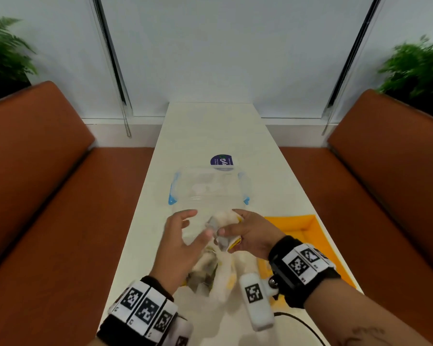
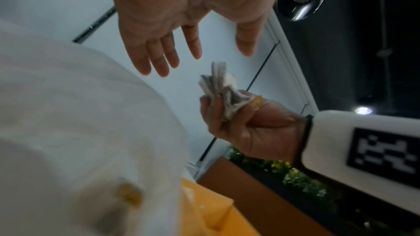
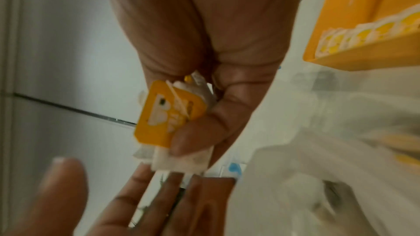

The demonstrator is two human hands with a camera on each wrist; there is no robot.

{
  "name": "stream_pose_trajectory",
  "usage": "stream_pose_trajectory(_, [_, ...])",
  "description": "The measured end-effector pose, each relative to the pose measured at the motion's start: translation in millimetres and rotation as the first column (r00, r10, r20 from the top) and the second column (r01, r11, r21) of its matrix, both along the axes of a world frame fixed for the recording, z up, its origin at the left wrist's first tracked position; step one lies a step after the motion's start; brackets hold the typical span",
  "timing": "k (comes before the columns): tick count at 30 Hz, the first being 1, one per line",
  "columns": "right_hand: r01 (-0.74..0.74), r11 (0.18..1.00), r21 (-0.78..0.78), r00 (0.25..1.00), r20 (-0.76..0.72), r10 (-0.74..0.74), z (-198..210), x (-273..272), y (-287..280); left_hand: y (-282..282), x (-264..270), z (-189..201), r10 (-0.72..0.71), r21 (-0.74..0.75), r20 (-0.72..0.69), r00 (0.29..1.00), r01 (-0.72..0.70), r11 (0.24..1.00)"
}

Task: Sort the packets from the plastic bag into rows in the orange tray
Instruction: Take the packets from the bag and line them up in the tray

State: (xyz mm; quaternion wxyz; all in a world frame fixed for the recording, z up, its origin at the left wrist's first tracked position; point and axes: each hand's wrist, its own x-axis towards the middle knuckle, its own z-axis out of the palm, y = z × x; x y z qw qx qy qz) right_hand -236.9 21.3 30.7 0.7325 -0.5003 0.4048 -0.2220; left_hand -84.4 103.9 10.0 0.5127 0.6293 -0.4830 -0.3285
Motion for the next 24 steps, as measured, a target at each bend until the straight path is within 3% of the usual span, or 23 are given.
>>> stream_pose_trajectory(4, [-0.037,0.999,0.006,0.998,0.059,0.036,13.7,-25.7,-3.7,-15.3,-50.7,13.2,-0.166,0.083,-0.376,0.911,0.211,0.974])
stream_pose_trajectory(7, [-0.014,0.989,-0.15,0.998,-0.064,0.004,14.9,-39.1,-4.6,-26.0,-82.0,13.8,-0.136,0.139,-0.676,0.725,0.307,0.942])
stream_pose_trajectory(9, [0.005,0.963,-0.27,0.986,-0.16,-0.05,11.4,-50.1,-8.5,-33.6,-96.3,10.7,-0.085,0.14,-0.787,0.611,0.312,0.94])
stream_pose_trajectory(18, [-0.111,0.923,-0.367,0.949,-0.316,-0.012,7.2,-105.9,-25.2,-53.6,-142.6,-4.9,0.101,0.184,-0.922,0.375,0.193,0.964])
stream_pose_trajectory(24, [0.057,0.967,-0.249,0.98,-0.172,-0.102,-5.4,-129.0,-38.2,-57.9,-163.0,-22.4,0.119,0.195,-0.908,0.402,0.154,0.969])
